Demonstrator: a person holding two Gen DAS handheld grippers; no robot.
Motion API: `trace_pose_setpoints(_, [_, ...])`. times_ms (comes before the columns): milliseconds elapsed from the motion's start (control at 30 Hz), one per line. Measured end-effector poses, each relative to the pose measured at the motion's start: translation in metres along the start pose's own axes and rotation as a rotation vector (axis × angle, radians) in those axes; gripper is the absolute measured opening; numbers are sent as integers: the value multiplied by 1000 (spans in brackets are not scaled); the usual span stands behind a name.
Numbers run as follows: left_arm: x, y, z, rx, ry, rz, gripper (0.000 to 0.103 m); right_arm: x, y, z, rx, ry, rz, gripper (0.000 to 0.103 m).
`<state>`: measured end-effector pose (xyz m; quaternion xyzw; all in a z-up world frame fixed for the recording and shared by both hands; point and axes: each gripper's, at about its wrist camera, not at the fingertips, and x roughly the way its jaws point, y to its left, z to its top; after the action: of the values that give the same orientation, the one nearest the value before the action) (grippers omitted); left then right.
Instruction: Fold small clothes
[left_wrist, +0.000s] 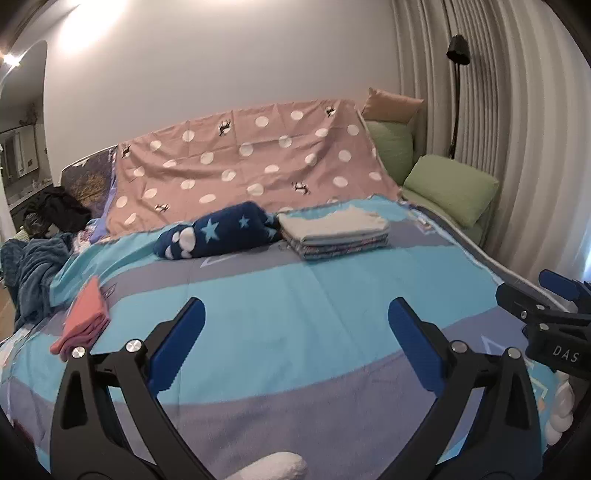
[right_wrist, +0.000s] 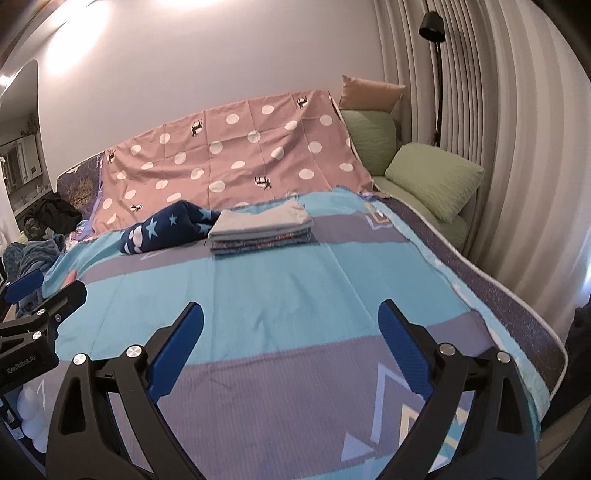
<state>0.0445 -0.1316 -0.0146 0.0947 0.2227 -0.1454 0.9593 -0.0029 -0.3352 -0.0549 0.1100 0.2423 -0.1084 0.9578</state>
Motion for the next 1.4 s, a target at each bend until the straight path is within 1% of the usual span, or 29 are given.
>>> trace_pose_setpoints(100, [-6,-2,-4,4,-1,-3,101,1,-1,-3,-1,13,-1,96])
trace_pose_setpoints(300, [-11,-6,-7,6,2,-16,101,-4,-4,-4,1,6,-11,96])
trace_pose_setpoints(633, [-13,-11,-9,18,5,-20,101,-2,-6,-7,6,24,-10,96])
trace_pose_setpoints(1400, [0,-17,-17,35,58,-23,101,9,-6,-12,-13,61,-7,96])
